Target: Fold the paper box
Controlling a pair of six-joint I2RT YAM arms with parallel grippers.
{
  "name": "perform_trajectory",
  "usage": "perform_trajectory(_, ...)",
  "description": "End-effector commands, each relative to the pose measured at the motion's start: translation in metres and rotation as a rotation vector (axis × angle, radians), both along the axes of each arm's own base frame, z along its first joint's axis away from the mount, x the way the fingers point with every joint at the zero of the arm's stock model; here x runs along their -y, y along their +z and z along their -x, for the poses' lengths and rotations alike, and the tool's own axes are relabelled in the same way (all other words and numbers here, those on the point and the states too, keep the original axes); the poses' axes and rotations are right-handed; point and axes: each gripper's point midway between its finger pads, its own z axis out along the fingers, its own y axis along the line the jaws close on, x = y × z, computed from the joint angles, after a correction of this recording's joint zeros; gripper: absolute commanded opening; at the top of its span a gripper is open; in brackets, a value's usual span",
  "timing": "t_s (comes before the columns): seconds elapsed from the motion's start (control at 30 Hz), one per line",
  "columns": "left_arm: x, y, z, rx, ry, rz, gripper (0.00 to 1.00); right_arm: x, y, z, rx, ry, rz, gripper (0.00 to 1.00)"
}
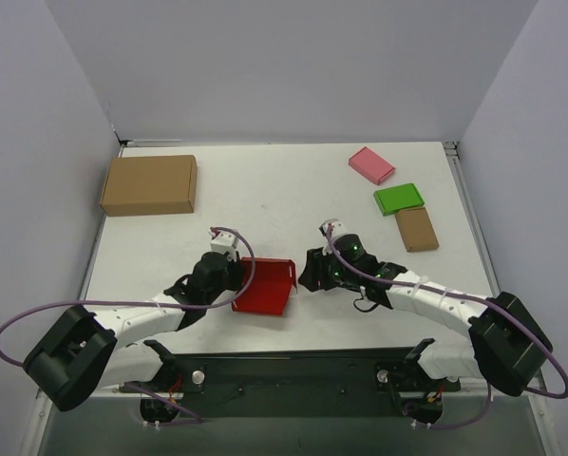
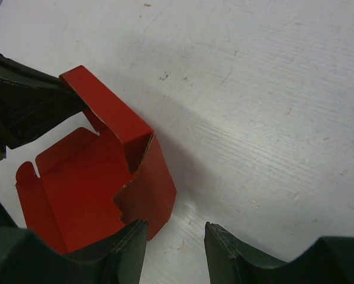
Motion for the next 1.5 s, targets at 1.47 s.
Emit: perform_trajectory(1.47, 0.019, 0.008, 0.011, 0.050, -0.178, -0.005, 0.00, -0.062, -0.018, -0.051, 0.151, 0.106, -0.078, 0.25)
